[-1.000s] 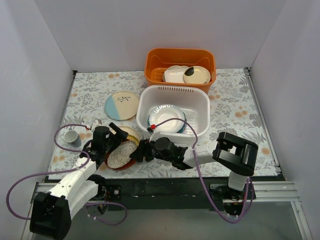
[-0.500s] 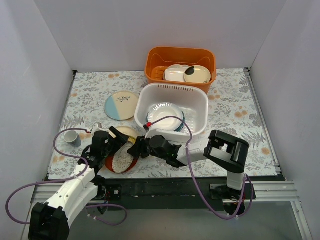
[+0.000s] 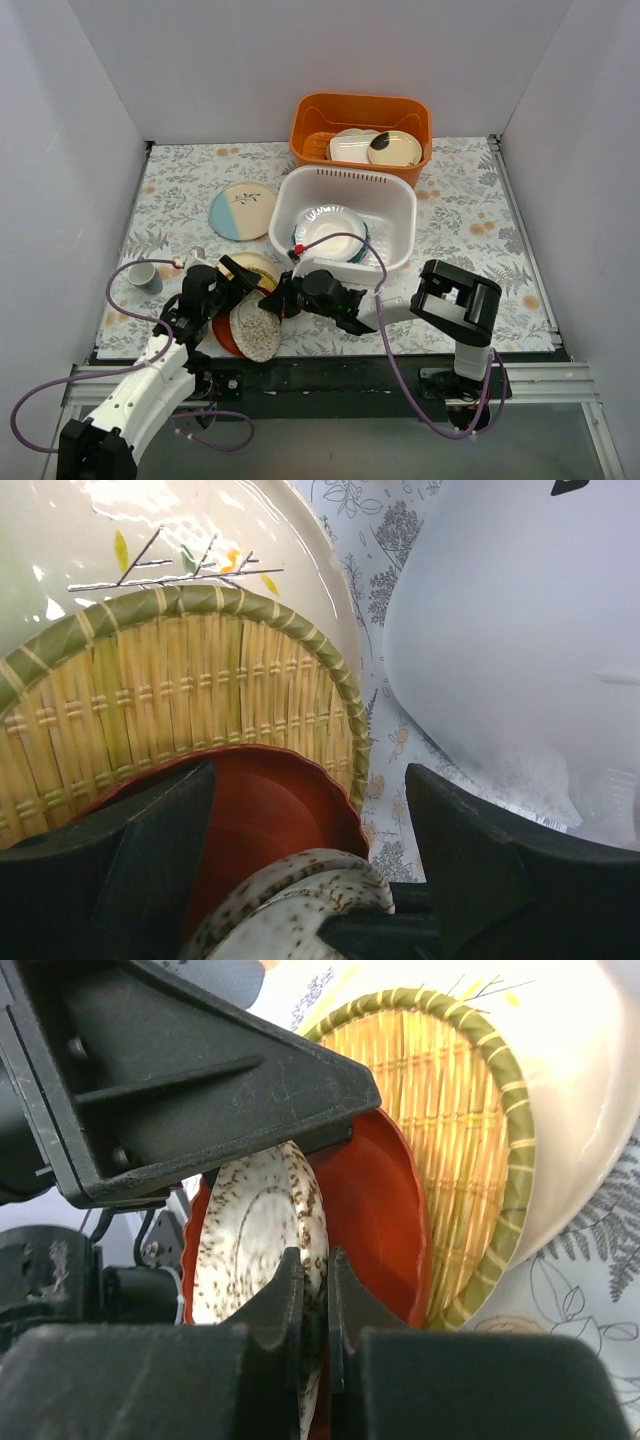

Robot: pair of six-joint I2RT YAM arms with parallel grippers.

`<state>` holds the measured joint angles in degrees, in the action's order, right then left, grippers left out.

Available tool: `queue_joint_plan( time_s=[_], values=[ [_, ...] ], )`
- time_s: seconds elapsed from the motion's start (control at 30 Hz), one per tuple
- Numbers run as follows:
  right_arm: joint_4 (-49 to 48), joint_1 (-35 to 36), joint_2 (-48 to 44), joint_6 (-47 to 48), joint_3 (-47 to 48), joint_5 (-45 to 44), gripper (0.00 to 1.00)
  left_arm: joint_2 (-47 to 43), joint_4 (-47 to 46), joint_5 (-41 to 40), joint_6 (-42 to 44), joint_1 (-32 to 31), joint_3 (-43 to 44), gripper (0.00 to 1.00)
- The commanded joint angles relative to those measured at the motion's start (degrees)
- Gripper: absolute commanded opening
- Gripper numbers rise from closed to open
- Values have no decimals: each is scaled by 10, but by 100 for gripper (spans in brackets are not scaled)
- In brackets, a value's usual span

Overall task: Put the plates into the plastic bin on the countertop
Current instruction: Pick up the plate from the corner of the board, then place the plate in the plastic bin.

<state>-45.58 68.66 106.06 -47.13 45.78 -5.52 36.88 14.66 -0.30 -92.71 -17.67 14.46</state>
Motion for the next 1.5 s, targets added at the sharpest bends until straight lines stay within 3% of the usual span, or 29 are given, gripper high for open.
queue_joint_plan(
  time_s=[0.0, 0.57, 1.47],
  values=[
    [130, -17, 17, -63, -52, 28, 1, -15, 43, 10, -5, -4, 16, 77],
    [201, -16, -122, 2, -45, -18, 1, 27, 52, -60, 42, -4, 122, 81],
    [334, -25, -306, 87, 32, -48, 1, 74, 54, -83, 75, -5, 157, 88]
  ],
)
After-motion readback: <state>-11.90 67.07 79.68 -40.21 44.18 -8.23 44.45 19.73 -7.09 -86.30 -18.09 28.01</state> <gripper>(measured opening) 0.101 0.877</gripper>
